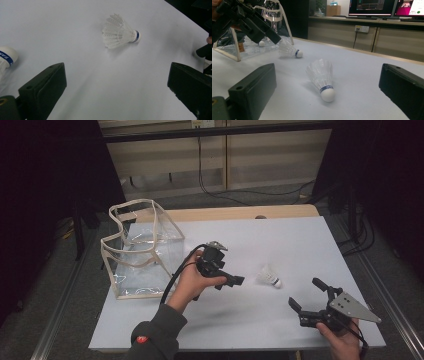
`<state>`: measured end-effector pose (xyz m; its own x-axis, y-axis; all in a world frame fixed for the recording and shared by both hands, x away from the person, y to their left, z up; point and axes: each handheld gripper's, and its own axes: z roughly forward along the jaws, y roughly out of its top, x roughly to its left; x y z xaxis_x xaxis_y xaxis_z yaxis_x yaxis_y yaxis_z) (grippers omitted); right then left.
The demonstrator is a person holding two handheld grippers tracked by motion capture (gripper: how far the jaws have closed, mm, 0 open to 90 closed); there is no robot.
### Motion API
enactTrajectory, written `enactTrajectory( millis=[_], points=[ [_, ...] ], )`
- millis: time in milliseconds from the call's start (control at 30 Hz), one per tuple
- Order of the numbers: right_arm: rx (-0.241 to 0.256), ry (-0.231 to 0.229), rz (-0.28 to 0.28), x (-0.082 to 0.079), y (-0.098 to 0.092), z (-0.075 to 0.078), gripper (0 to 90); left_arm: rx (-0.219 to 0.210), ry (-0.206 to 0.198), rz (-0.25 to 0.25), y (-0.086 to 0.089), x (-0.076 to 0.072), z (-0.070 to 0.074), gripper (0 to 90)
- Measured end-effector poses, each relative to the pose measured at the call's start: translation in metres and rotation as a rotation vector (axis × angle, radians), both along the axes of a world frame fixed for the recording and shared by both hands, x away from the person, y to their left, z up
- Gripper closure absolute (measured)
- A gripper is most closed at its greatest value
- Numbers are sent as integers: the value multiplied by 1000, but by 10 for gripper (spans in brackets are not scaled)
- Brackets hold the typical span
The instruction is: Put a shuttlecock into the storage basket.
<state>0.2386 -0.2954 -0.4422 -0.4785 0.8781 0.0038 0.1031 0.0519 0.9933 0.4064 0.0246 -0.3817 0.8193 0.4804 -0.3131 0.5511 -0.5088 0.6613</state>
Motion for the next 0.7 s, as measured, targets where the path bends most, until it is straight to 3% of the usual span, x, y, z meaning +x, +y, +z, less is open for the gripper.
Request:
enactTrajectory(
  millis=[200, 433, 700],
  points=[
    [-2, -2, -1, 0, -1, 0, 15, -9, 3, 19, -5, 2, -2, 14],
    [0, -4, -3, 0, -1, 0, 14, 14, -9, 11, -12, 1, -5, 14],
    [-2, -2, -3, 0, -1, 0, 14, 7, -16, 6, -16, 2, -7, 25]
  ],
)
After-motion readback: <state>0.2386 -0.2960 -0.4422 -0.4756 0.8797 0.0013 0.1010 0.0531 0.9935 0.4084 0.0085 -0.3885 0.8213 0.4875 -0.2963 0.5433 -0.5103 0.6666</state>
